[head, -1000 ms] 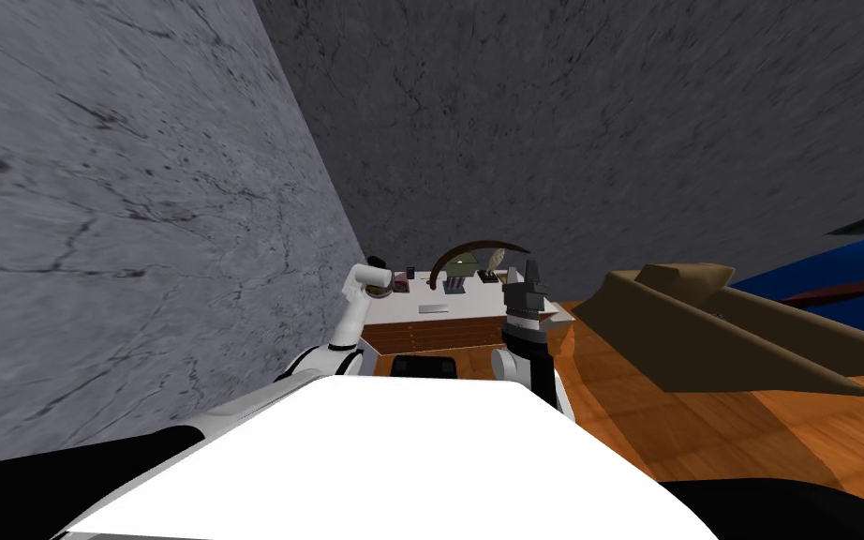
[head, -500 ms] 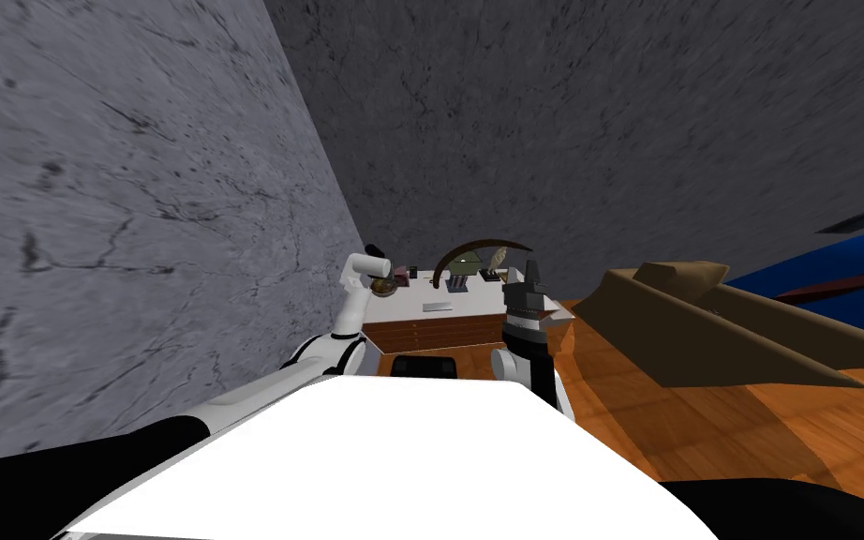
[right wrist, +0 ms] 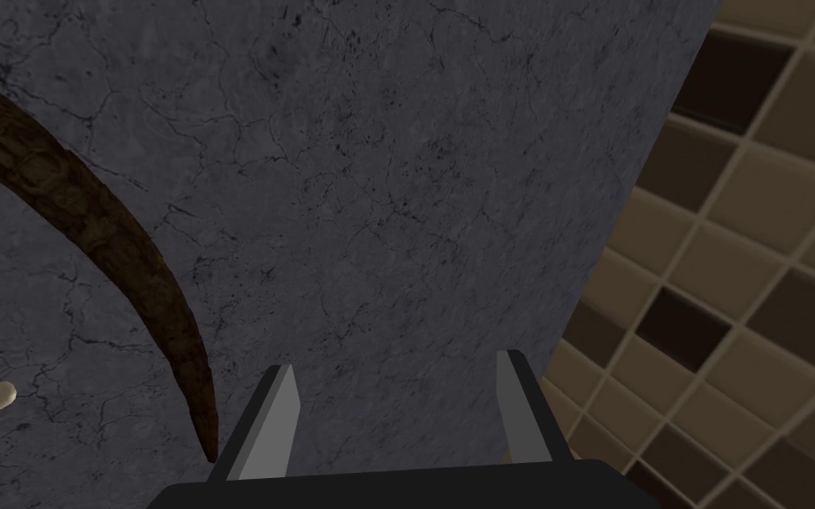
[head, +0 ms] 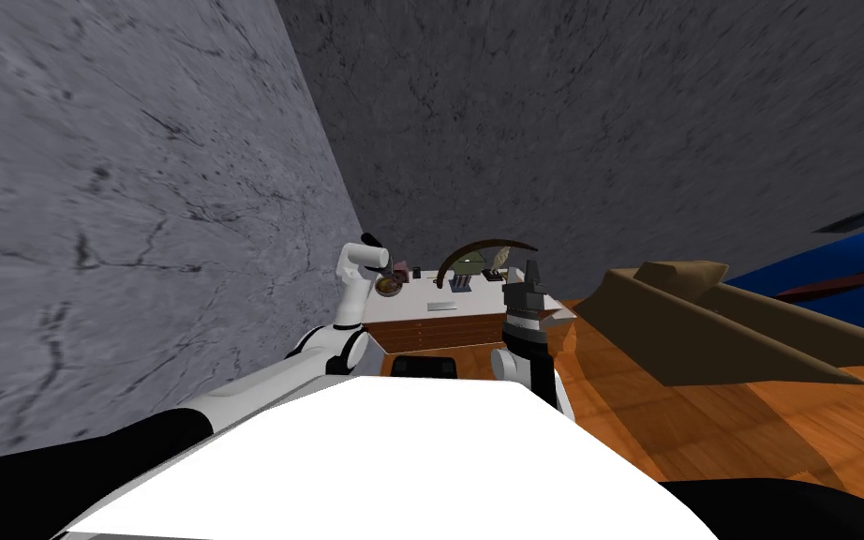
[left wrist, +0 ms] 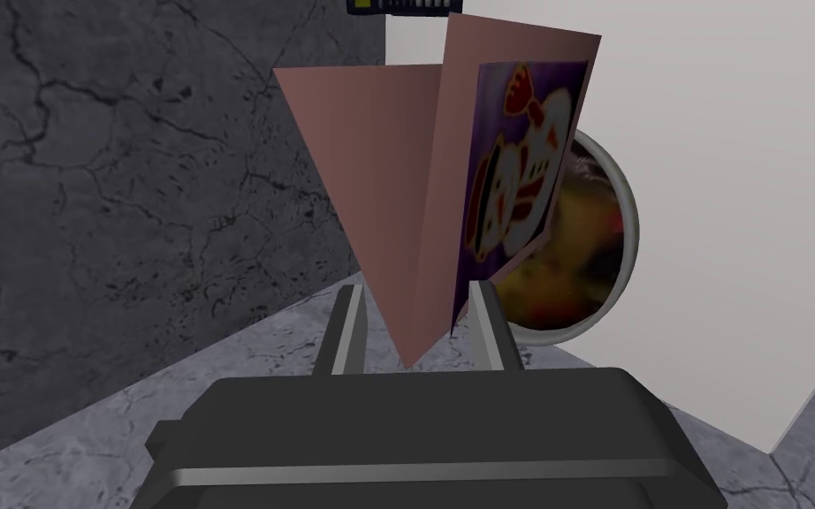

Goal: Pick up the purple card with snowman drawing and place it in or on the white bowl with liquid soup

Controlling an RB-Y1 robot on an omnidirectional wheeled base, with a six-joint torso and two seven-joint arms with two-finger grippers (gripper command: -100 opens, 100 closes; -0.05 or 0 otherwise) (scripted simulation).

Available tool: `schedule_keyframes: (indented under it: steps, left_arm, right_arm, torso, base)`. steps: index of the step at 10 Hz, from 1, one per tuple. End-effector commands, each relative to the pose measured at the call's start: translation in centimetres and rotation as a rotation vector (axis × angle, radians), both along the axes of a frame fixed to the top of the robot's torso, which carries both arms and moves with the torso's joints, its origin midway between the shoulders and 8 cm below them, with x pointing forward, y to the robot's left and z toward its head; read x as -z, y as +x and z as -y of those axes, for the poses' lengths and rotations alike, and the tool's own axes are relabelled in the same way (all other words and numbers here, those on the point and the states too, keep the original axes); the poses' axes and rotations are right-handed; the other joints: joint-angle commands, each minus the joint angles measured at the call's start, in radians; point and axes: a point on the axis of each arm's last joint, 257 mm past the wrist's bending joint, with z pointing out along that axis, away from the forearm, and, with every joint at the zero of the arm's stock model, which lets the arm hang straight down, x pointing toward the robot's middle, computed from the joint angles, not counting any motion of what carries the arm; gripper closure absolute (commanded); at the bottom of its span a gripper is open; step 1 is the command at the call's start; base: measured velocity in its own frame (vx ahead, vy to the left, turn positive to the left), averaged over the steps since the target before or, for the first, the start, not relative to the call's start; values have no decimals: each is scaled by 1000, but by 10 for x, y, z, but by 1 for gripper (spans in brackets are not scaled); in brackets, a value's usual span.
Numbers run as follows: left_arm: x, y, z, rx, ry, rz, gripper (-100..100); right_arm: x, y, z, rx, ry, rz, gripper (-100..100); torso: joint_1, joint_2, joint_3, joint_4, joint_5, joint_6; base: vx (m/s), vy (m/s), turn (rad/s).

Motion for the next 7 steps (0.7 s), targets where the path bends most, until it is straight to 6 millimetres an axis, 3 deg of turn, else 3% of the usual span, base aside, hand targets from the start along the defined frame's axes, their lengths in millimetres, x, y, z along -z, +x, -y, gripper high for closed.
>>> schedule_keyframes:
  steps: [1, 7]
  left_arm:
    - [-10, 2, 2, 2, -3, -8, 100]
    - [-38, 1, 1, 0, -8, -55, 100]
  right_arm:
    - [0, 0, 0, 0, 0, 0, 0]
    - [0, 0, 0, 0, 0, 0, 0]
  torso:
    - [0, 0, 0, 0, 0, 0]
    - [1, -2, -2, -1, 0, 0]
  base:
    - [4, 71, 8]
    - [17, 71, 20]
